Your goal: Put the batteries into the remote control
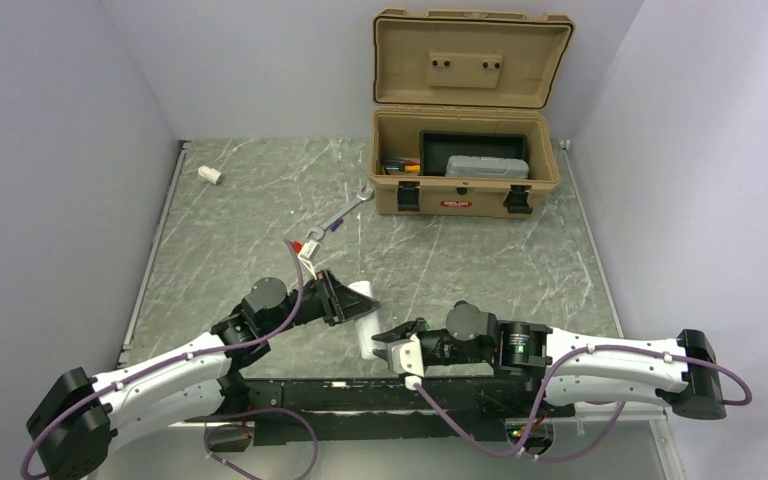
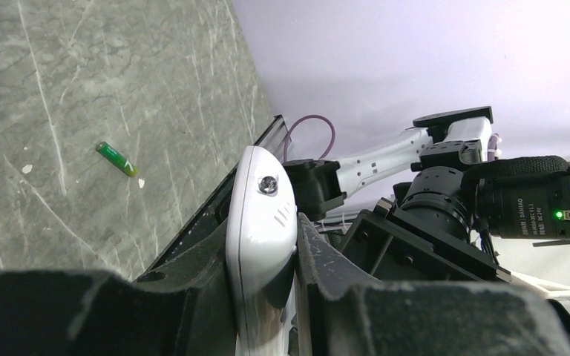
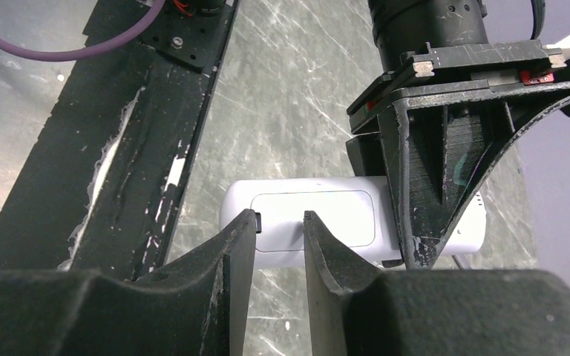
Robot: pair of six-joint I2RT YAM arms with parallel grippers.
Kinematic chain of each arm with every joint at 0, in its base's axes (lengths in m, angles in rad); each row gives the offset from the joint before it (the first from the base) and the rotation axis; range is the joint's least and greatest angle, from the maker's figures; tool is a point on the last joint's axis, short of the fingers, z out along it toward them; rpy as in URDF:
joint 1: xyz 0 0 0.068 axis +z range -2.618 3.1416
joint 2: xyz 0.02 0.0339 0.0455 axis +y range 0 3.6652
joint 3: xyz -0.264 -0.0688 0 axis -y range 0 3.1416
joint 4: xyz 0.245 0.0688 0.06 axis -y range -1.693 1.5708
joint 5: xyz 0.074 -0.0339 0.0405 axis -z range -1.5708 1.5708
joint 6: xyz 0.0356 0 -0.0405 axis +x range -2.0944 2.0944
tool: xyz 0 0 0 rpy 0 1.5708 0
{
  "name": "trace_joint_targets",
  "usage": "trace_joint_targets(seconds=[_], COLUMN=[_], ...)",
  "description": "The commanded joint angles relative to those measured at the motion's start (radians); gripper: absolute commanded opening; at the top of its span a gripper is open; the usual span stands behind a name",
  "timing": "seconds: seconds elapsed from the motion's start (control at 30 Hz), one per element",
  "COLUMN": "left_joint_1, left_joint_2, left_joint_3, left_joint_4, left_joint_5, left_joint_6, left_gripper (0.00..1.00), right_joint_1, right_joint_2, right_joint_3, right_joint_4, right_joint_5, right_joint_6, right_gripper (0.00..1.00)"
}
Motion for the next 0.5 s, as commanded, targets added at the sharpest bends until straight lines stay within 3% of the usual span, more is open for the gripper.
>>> trace_joint_targets(seconds=[0.0, 0.47], left_joint_1=[-0.008, -0.008], left_joint_2=[0.005, 0.021], left_joint_3=[0.012, 0.008], left_joint_4=[0.097, 0.091], left_joint_5=[0.039, 0.042], left_joint_6=[-0.020, -0.013], left_gripper=[0.00, 0.00], right_joint_1=[-0.004, -0.005], right_joint_2=[-0.025, -0.047], right_joint_3=[0.006, 0.009], right_joint_4=[0.074, 0.093], right_joint_5=[0.098, 0.086], right_joint_6=[-0.049, -0.044], right_gripper=[0.32, 0.32])
